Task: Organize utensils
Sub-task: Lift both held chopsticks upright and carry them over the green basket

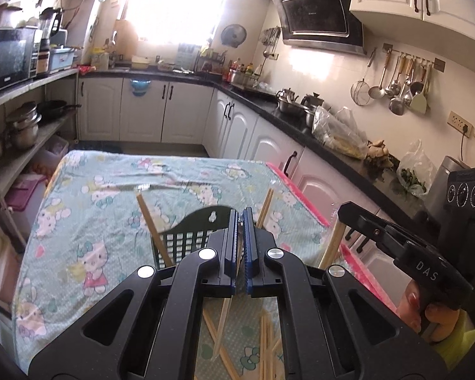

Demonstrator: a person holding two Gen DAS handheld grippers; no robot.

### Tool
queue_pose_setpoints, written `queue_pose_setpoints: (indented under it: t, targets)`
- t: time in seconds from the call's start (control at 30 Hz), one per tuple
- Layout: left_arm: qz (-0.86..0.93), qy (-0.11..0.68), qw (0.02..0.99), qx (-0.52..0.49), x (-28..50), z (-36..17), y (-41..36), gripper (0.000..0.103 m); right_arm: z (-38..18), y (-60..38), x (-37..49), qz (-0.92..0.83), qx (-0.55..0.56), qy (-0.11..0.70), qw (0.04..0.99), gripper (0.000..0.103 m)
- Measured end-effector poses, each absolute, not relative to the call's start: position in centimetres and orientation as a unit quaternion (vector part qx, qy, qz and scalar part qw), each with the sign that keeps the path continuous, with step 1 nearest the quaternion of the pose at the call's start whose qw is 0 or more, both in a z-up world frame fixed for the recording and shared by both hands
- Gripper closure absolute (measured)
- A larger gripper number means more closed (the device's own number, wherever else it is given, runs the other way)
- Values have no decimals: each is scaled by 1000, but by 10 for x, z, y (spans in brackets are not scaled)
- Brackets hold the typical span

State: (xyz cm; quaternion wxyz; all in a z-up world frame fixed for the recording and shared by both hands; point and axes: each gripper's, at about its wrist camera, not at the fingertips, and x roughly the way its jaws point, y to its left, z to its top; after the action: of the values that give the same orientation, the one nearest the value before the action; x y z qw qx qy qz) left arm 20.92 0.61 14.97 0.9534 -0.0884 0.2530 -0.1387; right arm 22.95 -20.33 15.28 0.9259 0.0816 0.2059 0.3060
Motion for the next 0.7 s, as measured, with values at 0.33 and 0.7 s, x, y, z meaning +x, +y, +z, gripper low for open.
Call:
queue_pose_setpoints:
  t: [0.33,0.7]
  targets:
    - [-149,219,961,-79,217,184,-2,102,185,-206,235,304,80,170,934,97]
    - [-148,192,968,-63,229,212,-11,102,211,-205,250,296,80,144,941,97]
